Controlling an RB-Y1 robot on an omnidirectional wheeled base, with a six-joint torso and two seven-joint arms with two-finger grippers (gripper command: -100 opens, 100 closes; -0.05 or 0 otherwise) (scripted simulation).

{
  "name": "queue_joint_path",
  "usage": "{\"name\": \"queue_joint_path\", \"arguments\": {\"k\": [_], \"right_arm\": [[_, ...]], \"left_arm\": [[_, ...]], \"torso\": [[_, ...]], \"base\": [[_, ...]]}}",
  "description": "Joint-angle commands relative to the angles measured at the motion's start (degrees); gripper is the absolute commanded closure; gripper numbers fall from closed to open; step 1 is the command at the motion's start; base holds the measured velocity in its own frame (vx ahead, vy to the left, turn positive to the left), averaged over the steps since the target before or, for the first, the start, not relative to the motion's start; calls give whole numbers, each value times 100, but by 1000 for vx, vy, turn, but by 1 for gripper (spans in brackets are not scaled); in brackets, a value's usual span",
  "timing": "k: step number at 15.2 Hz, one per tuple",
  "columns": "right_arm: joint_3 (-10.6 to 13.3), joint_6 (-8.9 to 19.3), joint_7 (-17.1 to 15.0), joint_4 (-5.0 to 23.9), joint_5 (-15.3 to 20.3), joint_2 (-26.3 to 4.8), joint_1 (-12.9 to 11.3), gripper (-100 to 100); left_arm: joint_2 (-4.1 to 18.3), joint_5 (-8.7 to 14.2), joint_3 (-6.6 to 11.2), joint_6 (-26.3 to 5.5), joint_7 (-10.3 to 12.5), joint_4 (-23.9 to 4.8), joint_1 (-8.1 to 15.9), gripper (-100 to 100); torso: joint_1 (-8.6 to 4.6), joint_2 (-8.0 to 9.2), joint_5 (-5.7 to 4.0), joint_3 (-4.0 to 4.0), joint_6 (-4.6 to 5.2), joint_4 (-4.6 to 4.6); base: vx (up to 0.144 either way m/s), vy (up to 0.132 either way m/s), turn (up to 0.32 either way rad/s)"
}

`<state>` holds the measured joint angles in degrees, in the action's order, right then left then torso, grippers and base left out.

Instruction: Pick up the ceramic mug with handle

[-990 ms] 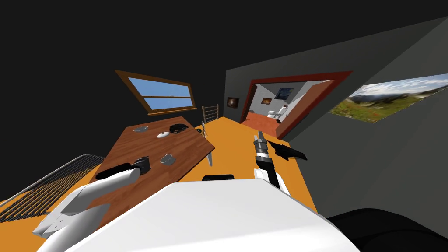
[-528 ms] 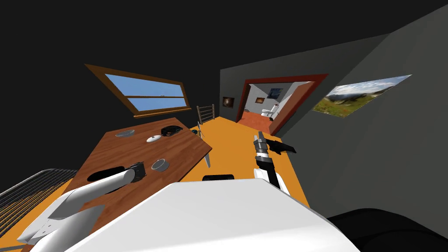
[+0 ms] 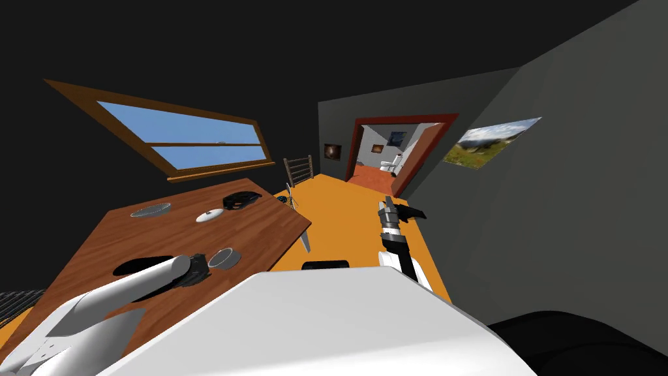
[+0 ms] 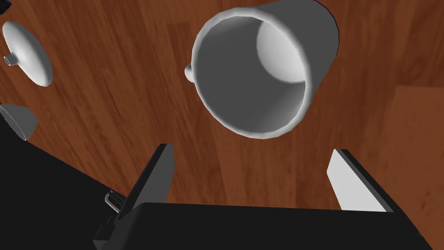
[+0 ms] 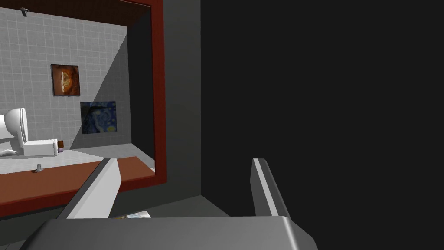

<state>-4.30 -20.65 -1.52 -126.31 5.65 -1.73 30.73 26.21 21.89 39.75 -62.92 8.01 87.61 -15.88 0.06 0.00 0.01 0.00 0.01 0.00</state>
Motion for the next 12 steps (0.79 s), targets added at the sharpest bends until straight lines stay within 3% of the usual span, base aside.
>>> {"name": "queue_joint_path", "arguments": {"k": [1,2,4,5,7,8,10,11,12], "right_arm": [[0,0,0,0,0,0,0,0],[0,0,0,0,0,0,1,0],[0,0,0,0,0,0,0,0],[0,0,0,0,0,0,1,0],[0,0,0,0,0,0,0,0],[-1,0,0,0,0,0,1,0],[0,0,0,0,0,0,0,0],[-1,0,0,0,0,0,1,0],[0,0,0,0,0,0,0,0]], "left_arm": [[-7,19,57,-255,30,10,-13,-100],[10,67,196,-386,81,-129,25,-100],[10,67,196,-574,81,-129,25,-100],[25,111,328,-727,129,-260,61,-100],[25,111,328,-875,129,-260,61,-100],[39,152,453,-1040,175,-384,93,-100],[39,152,453,-1155,175,-384,93,-100],[51,189,568,-1328,216,-499,121,-100],[51,189,568,-1414,216,-499,121,-100]], "torso": [[0,0,0,0,0,0],[0,1,0,0,-3,0],[1,0,0,0,0,0],[1,0,0,0,-3,0],[2,0,0,0,-1,0],[2,1,1,0,-4,0],[3,1,0,1,-1,0],[2,1,0,1,-3,0],[3,1,0,1,0,0]], "base": [[2,10,-110],[4,9,-202],[3,13,-147],[4,10,-187],[1,16,-132],[-1,13,-150],[0,15,-128],[-1,17,-174],[-1,22,-180]]}}
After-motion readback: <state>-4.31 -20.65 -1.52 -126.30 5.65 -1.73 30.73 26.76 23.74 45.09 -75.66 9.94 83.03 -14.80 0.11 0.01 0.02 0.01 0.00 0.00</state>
